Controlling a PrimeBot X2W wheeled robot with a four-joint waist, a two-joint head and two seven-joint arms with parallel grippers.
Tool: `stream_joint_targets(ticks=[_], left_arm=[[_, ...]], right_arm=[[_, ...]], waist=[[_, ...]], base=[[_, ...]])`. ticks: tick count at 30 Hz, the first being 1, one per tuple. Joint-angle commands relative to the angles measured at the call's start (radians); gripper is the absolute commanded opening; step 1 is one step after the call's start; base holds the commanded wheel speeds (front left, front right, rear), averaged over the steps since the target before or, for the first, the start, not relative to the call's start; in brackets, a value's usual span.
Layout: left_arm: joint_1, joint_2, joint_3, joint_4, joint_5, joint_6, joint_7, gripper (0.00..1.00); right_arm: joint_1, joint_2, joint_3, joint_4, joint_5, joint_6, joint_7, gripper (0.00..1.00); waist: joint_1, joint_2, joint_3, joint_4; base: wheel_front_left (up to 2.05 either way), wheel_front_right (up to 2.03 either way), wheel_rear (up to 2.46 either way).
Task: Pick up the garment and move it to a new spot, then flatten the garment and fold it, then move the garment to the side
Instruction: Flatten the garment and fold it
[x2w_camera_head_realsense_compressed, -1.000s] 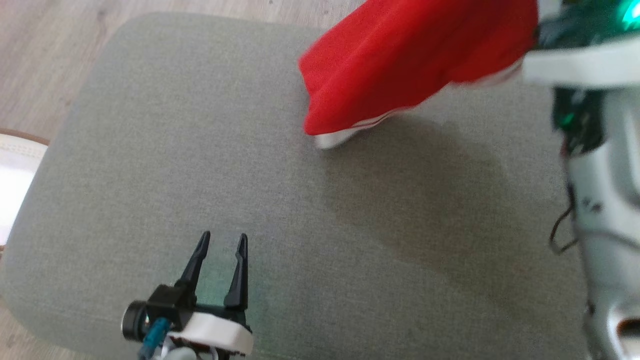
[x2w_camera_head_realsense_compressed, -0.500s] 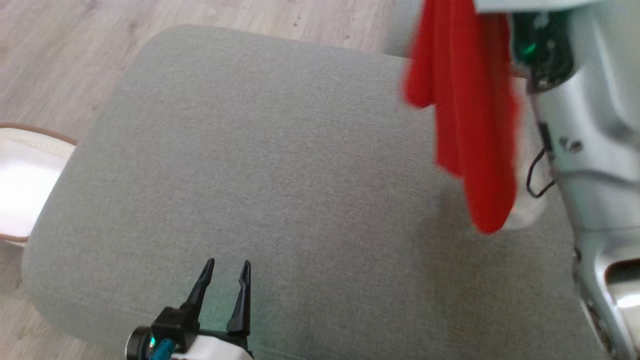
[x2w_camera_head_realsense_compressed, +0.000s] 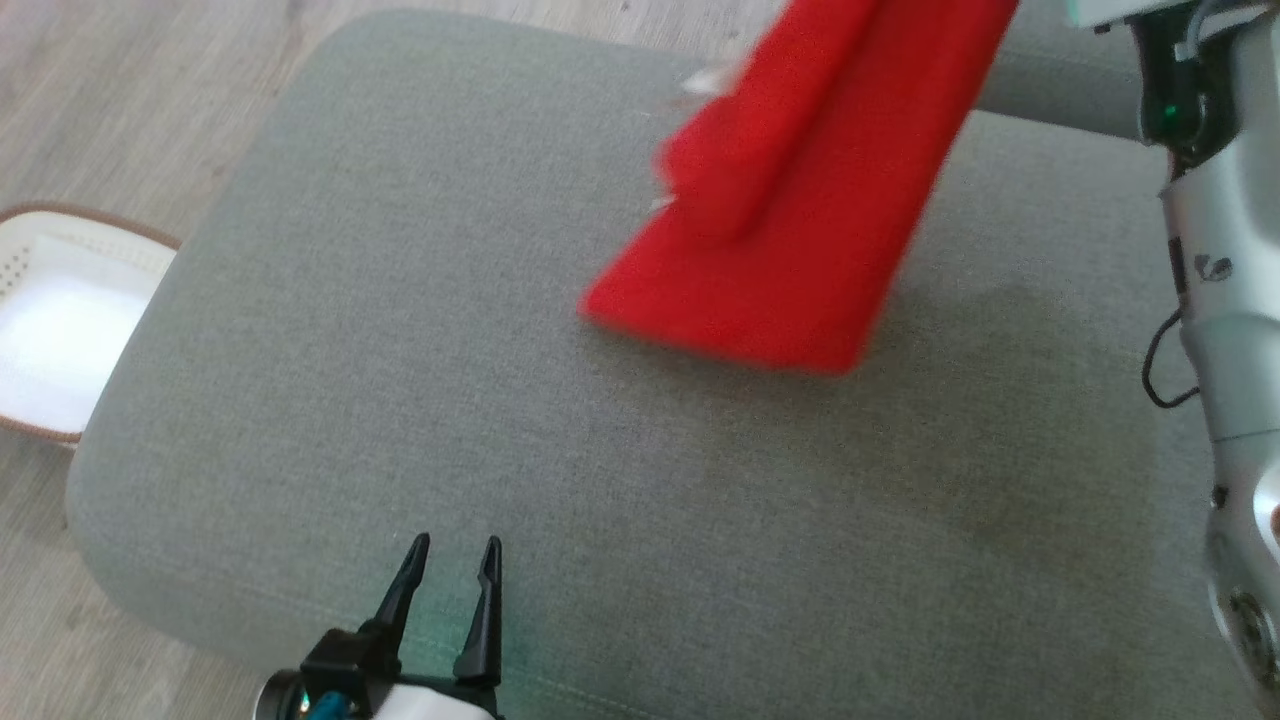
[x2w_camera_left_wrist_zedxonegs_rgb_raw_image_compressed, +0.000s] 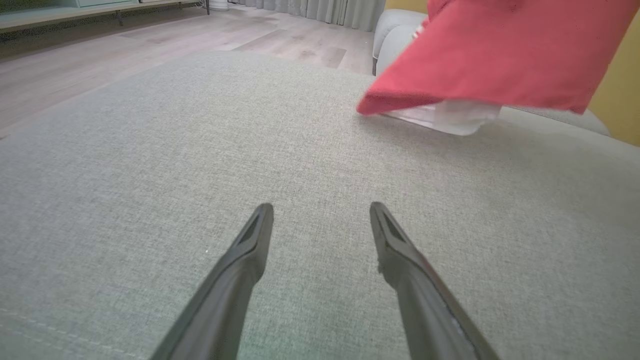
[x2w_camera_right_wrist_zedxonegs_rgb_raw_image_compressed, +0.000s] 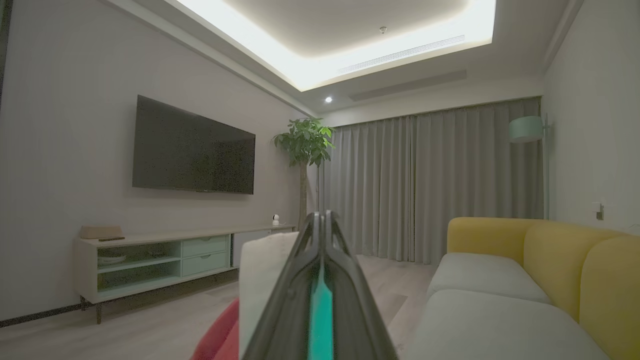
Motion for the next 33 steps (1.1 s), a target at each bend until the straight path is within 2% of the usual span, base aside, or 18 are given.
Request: stream_joint_targets(ticks=[1, 7, 17, 23, 27, 31, 33], left_arm=[[-0.036, 0.001, 0.022, -0.029, -0.004, 0.003, -0.010, 1.00], [-0.037, 0.001, 0.022, -0.022, -0.005, 0.012, -0.010, 1.00], [-0.046, 0.001, 0.035, -0.022, 0.006, 0.009, -0.010, 1.00], [-0.062, 0.001, 0.046, -0.023, 0.015, 0.008, -0.010, 1.00], [-0.073, 0.001, 0.057, -0.021, 0.024, 0.005, -0.010, 1.00], [-0.081, 0.001, 0.068, -0.022, 0.029, 0.005, -0.010, 1.00], [-0.087, 0.001, 0.072, -0.026, 0.026, 0.004, -0.010, 1.00]], right_arm=[[-0.009, 0.008, 0.015, -0.031, -0.014, -0.001, -0.008, 0.00], [0.114, -0.029, 0.034, -0.004, -0.005, -0.001, -0.011, 0.00], [0.587, -0.091, 0.055, -0.028, 0.027, -0.001, -0.011, 0.00], [0.749, -0.099, -0.019, -0.038, 0.003, -0.001, -0.011, 0.00], [0.817, -0.118, -0.089, -0.056, -0.088, -0.001, -0.011, 0.00], [0.854, -0.088, -0.160, -0.110, -0.167, -0.001, -0.011, 0.00], [0.854, -0.059, -0.183, -0.193, -0.191, -0.001, -0.011, 0.00]], waist=[[-0.0002, 0.0000, 0.008, 0.002], [-0.0002, 0.0000, 0.010, -0.023], [-0.0002, 0.0000, 0.007, -0.114], [-0.0002, 0.0000, 0.013, -0.157], [-0.0002, 0.0000, 0.011, -0.180], [-0.0002, 0.0000, 0.013, -0.198], [-0.0002, 0.0000, 0.018, -0.210]], base=[[0.00, 0.00, 0.00], [0.00, 0.00, 0.00], [0.00, 0.00, 0.00], [0.00, 0.00, 0.00], [0.00, 0.00, 0.00], [0.00, 0.00, 0.00], [0.00, 0.00, 0.00]])
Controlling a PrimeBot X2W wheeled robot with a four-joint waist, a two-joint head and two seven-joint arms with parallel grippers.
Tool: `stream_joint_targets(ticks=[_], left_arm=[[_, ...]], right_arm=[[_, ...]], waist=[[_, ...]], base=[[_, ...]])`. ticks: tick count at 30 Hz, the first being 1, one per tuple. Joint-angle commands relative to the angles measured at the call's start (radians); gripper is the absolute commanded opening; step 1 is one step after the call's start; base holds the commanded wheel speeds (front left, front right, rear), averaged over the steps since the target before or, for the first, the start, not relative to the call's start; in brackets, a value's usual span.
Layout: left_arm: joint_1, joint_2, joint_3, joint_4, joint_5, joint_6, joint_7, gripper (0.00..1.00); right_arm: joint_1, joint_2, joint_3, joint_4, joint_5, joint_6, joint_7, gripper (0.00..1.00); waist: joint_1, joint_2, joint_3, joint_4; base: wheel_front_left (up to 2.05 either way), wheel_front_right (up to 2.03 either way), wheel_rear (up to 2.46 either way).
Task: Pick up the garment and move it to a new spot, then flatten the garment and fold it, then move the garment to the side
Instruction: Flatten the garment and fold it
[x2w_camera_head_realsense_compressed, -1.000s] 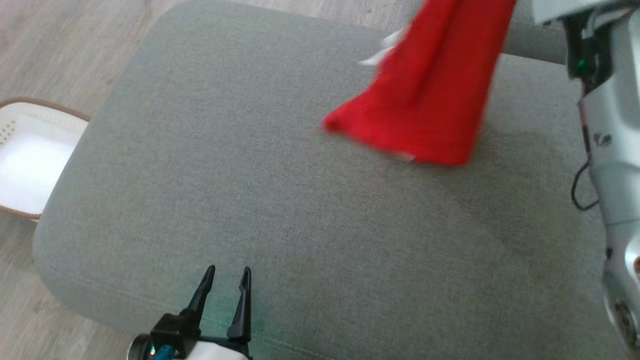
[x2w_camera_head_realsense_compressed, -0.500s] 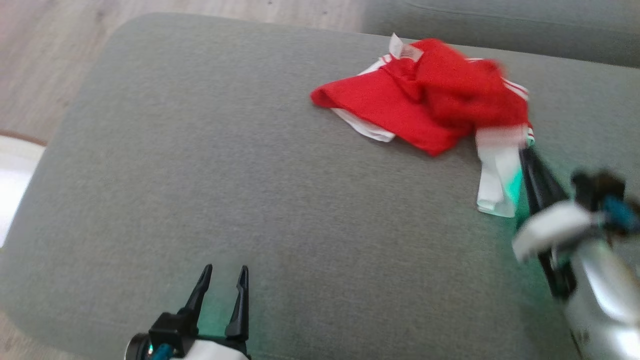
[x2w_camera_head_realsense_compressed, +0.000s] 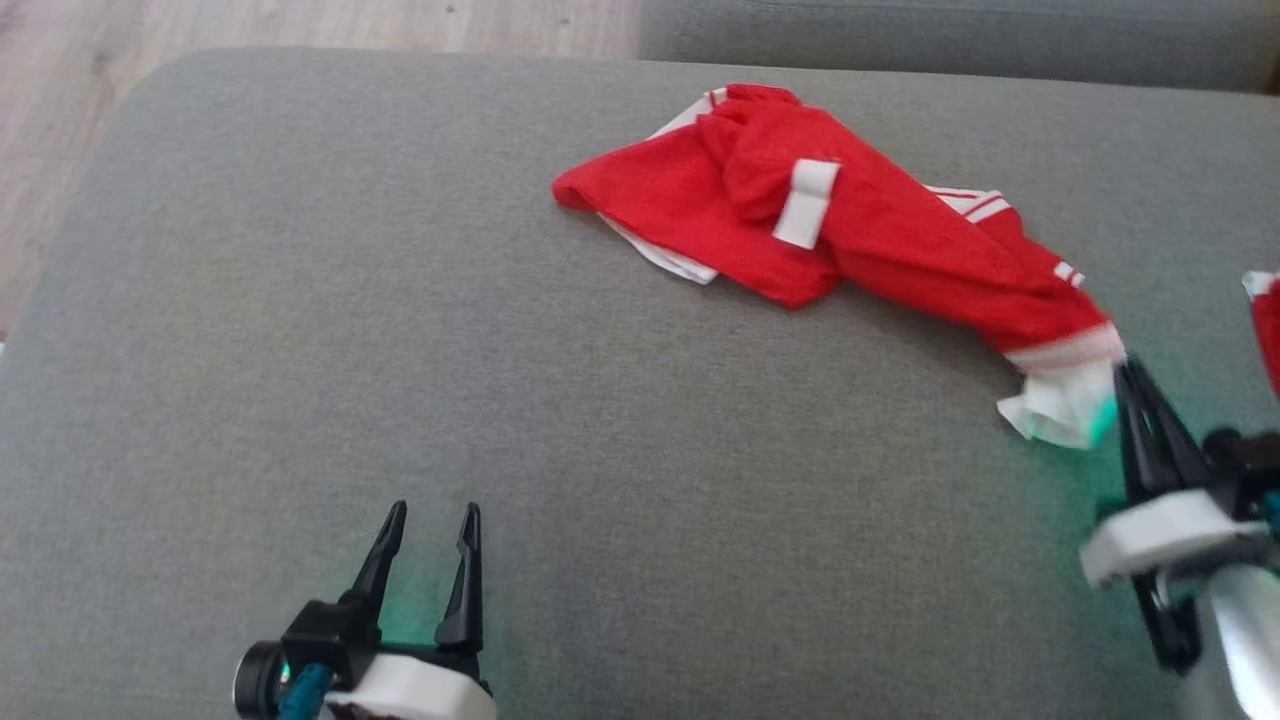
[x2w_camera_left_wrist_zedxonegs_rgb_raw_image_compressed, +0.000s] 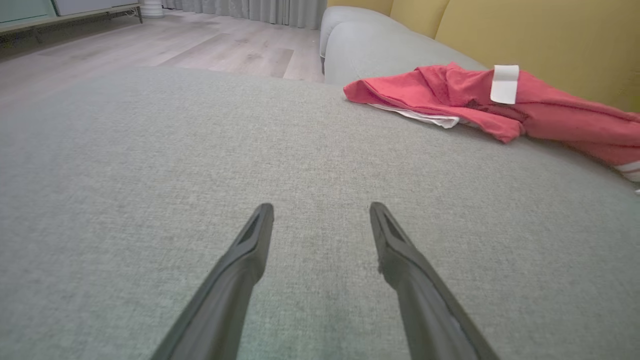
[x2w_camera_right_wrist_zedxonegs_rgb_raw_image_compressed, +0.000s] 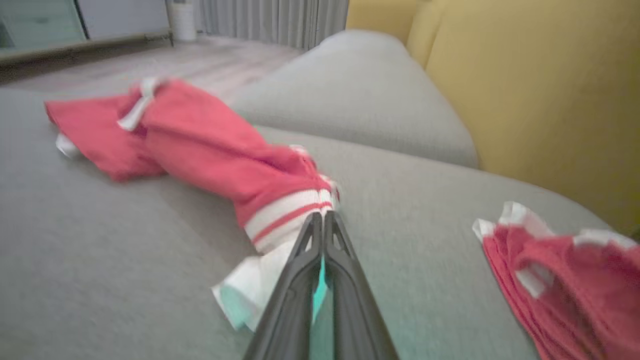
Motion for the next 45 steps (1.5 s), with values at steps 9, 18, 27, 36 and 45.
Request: stream_joint_targets(ticks=[9, 18, 27, 36, 45], left_arm=[[-0.077, 0.001, 0.025, -0.026, 0.010, -0.003, -0.010, 1.00], [-0.093, 0.001, 0.015, -0.020, -0.004, 0.002, -0.010, 1.00], [-0.309, 0.001, 0.015, -0.025, 0.014, -0.022, -0.010, 1.00], [-0.616, 0.001, -0.059, 0.107, 0.003, -0.060, -0.010, 1.00], [-0.873, 0.001, -0.184, 0.375, -0.151, -0.076, -0.010, 1.00]], right_arm=[[-0.004, 0.020, -0.004, -0.299, -0.142, -0.001, -0.010, 0.00], [0.041, 0.055, 0.107, -0.136, -0.003, -0.001, -0.010, 1.00], [-0.021, 0.093, 0.138, -0.249, 0.098, -0.001, -0.010, 1.00], [-0.106, 0.136, 0.205, -0.287, 0.118, -0.001, -0.010, 1.00], [-0.144, 0.152, 0.220, -0.293, 0.122, -0.001, -0.010, 1.00]], waist=[[0.0000, 0.0000, 0.019, -0.051], [0.0000, 0.0000, 0.043, -0.072], [0.0000, 0.0000, 0.162, -0.141], [0.0000, 0.0000, 0.280, -0.226], [0.0000, 0.0000, 0.339, -0.281]], base=[[0.00, 0.00, 0.00], [0.00, 0.00, 0.00], [0.00, 0.00, 0.00], [0.00, 0.00, 0.00], [0.00, 0.00, 0.00]])
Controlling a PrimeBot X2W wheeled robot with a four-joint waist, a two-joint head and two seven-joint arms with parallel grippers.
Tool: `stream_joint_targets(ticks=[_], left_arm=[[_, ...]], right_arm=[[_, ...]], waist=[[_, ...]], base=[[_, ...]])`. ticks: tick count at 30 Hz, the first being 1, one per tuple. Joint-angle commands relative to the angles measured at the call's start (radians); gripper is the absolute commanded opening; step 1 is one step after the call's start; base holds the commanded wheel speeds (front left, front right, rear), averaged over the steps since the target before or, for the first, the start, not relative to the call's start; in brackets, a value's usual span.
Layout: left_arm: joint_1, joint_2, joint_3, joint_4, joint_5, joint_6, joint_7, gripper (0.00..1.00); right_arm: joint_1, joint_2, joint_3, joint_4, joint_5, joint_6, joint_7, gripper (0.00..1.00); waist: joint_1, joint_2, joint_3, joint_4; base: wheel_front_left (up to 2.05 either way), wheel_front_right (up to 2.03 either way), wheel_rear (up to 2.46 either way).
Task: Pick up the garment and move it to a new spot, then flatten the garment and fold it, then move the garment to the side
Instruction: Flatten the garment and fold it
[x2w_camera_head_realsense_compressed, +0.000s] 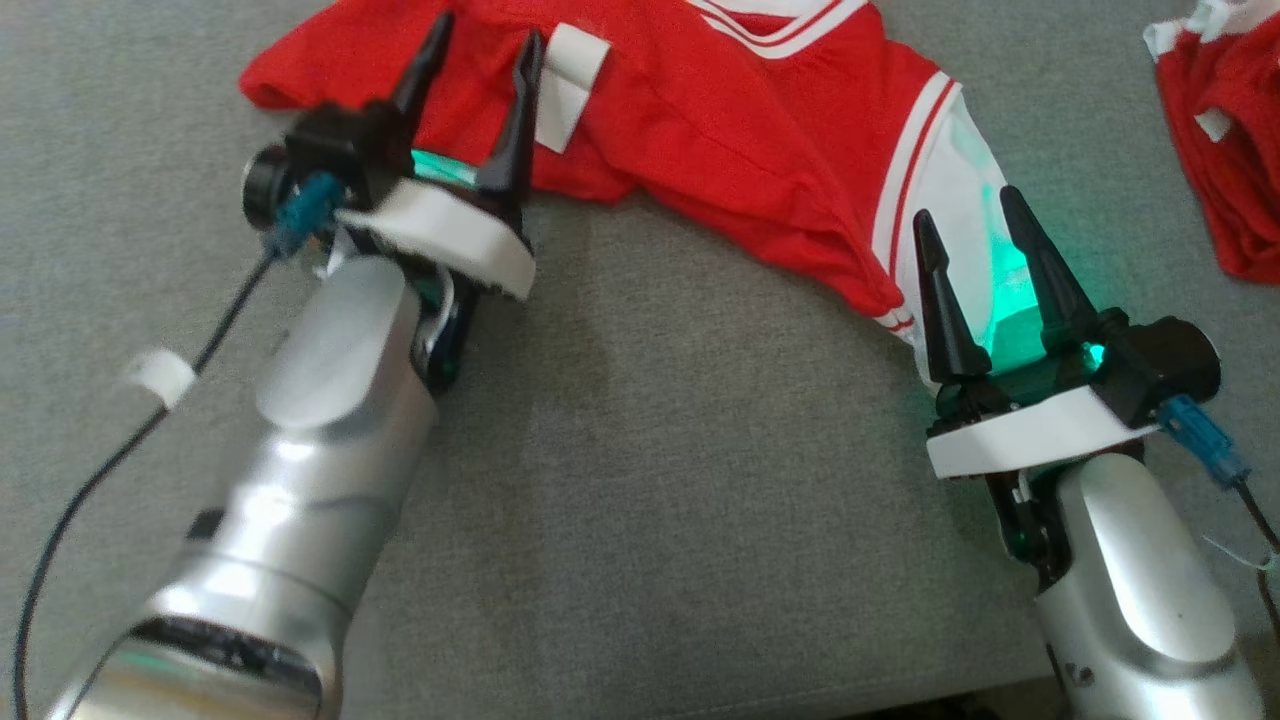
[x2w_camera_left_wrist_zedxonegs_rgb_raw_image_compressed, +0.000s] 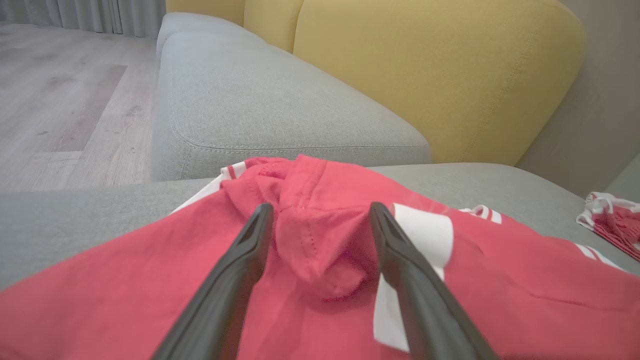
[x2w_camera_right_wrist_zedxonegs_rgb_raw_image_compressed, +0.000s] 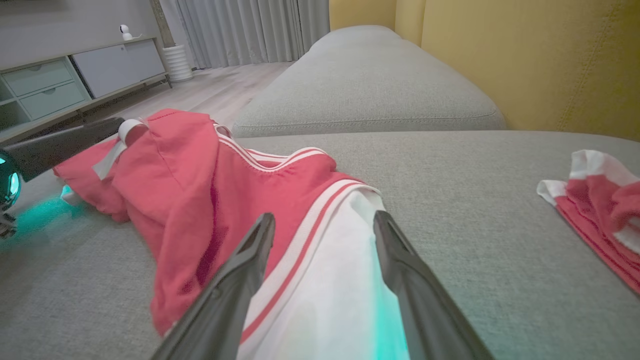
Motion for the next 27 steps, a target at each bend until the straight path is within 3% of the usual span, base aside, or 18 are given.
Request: stream_joint_targets(ticks=[1, 14, 15, 17, 21, 27], left_arm=[[-0.052, 0.015, 0.005, -0.003, -0.032, -0.005, -0.005, 1.00], [-0.176, 0.025, -0.139, 0.183, -0.189, -0.006, -0.005, 1.00], [-0.177, 0.026, -0.143, 0.175, -0.197, -0.006, -0.005, 0.88], [-0.175, 0.030, -0.160, 0.163, -0.201, -0.006, -0.005, 0.04], [-0.169, 0.040, -0.172, 0.137, -0.211, -0.006, -0.005, 0.00], [-0.099, 0.046, -0.094, -0.001, -0.164, -0.006, -0.005, 0.00]], right_arm=[[-0.010, 0.010, 0.020, -0.031, 0.003, -0.001, -0.010, 1.00], [-0.025, 0.023, 0.023, -0.021, 0.004, -0.001, -0.010, 1.00], [-0.025, 0.023, 0.022, -0.021, 0.005, -0.001, -0.010, 1.00], [-0.025, 0.021, 0.021, -0.020, 0.005, -0.001, -0.010, 1.00], [-0.017, 0.014, 0.017, -0.014, 0.004, -0.001, -0.010, 1.00], [0.011, 0.008, -0.007, 0.013, 0.004, -0.001, -0.010, 1.00]], waist=[[-0.0002, 0.0000, 0.015, -0.016], [-0.0002, 0.0000, 0.019, -0.016], [-0.0002, 0.0000, 0.018, -0.014], [-0.0002, 0.0000, 0.014, -0.009], [-0.0002, 0.0000, -0.005, 0.011], [-0.0002, 0.0000, -0.079, 0.076]], base=[[0.00, 0.00, 0.00], [0.00, 0.00, 0.00], [0.00, 0.00, 0.00], [0.00, 0.00, 0.00], [0.00, 0.00, 0.00], [0.00, 0.00, 0.00]])
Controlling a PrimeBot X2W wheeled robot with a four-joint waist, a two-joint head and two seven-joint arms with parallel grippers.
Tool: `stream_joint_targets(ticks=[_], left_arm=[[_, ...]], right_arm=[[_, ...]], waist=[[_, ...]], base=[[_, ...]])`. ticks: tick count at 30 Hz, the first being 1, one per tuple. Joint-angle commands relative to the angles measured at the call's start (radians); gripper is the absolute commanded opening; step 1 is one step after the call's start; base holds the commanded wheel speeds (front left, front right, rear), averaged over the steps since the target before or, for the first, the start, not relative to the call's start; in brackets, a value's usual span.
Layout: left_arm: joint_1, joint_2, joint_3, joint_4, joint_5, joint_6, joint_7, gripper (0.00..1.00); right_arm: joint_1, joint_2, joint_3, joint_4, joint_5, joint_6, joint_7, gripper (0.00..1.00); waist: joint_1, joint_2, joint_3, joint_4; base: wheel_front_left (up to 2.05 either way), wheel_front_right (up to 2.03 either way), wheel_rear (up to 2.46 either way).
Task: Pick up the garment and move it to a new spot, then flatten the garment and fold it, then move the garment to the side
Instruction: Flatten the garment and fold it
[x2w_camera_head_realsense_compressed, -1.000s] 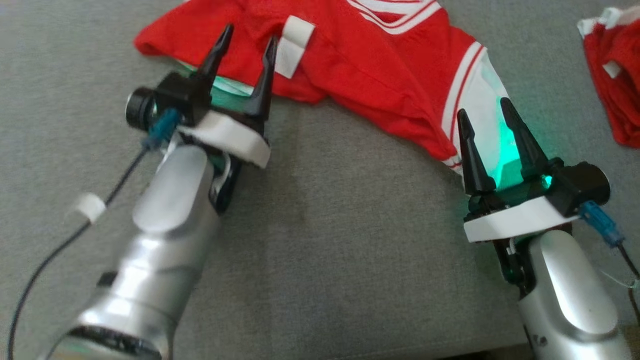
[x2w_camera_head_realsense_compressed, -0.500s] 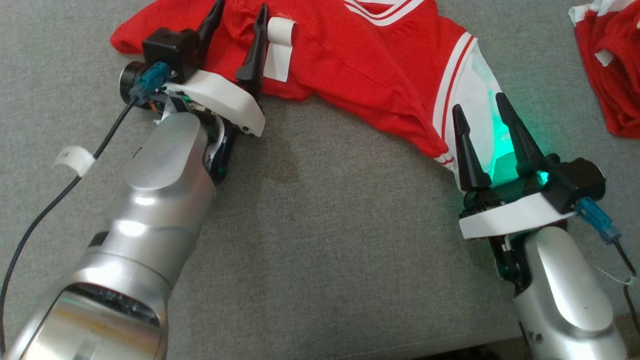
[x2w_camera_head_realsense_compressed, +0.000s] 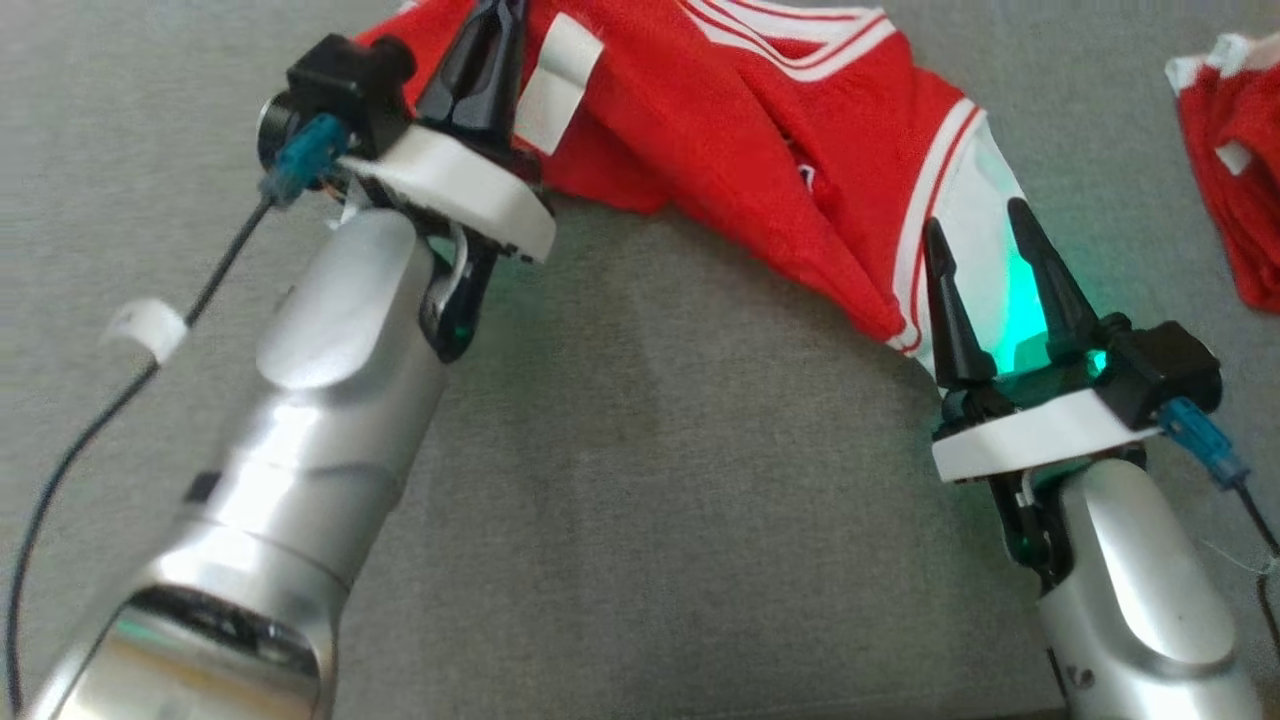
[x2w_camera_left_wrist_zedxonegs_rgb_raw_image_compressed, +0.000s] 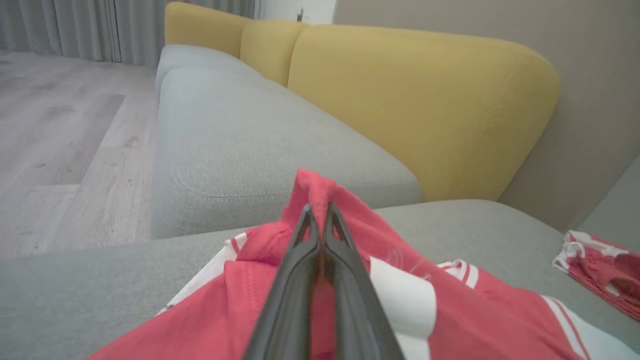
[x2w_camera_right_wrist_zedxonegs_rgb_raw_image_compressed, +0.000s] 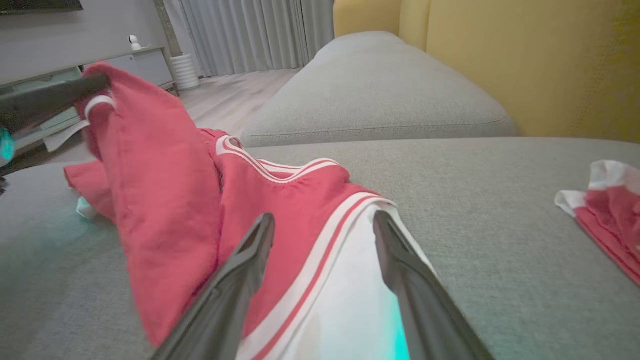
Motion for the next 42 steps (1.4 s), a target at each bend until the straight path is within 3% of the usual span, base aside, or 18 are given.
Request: stream_joint_targets(ticks=[1, 12, 24, 26, 27, 28, 32, 42], left_arm=[[0.041, 0.029, 0.050, -0.059, 0.021, 0.002, -0.005, 0.00], [0.326, 0.069, 0.210, -0.239, 0.078, 0.002, -0.005, 0.00], [0.698, 0.053, 0.452, -0.322, 0.175, 0.020, -0.005, 0.00], [0.730, 0.044, 0.490, -0.324, 0.197, 0.025, -0.005, 0.47], [0.745, 0.039, 0.508, -0.329, 0.211, 0.030, -0.005, 0.93], [0.758, 0.035, 0.528, -0.338, 0.228, 0.038, -0.005, 1.00], [0.821, 0.017, 0.611, -0.415, 0.321, 0.078, -0.005, 1.00], [0.885, 0.000, 0.625, -0.437, 0.396, 0.078, -0.005, 1.00]], right_arm=[[0.021, -0.004, 0.012, -0.016, 0.005, -0.001, -0.010, 1.00], [0.093, 0.007, -0.013, 0.039, 0.014, -0.001, -0.010, 1.00], [0.137, 0.029, -0.018, 0.068, 0.017, -0.001, -0.010, 1.00], [0.140, 0.031, -0.014, 0.074, 0.017, -0.001, -0.010, 1.00], [0.141, 0.033, -0.013, 0.076, 0.017, -0.001, -0.010, 1.00], [0.143, 0.035, -0.015, 0.076, 0.016, -0.001, -0.010, 1.00], [0.155, 0.042, -0.030, 0.067, 0.010, -0.001, -0.010, 1.00], [0.183, 0.046, -0.036, 0.102, -0.018, -0.001, -0.010, 1.00]], waist=[[0.0000, 0.0000, -0.057, 0.051], [0.0000, 0.0000, -0.202, 0.155], [0.0000, 0.0000, -0.273, 0.151], [0.0000, 0.0000, -0.279, 0.143], [0.0000, 0.0000, -0.282, 0.139], [0.0000, 0.0000, -0.286, 0.134], [0.0000, 0.0000, -0.302, 0.117], [0.0000, 0.0000, -0.326, 0.113]], base=[[0.00, 0.00, 0.00], [0.00, 0.00, 0.00], [0.00, 0.00, 0.00], [0.00, 0.00, 0.00], [0.00, 0.00, 0.00], [0.00, 0.00, 0.00], [0.00, 0.00, 0.00], [0.00, 0.00, 0.00]])
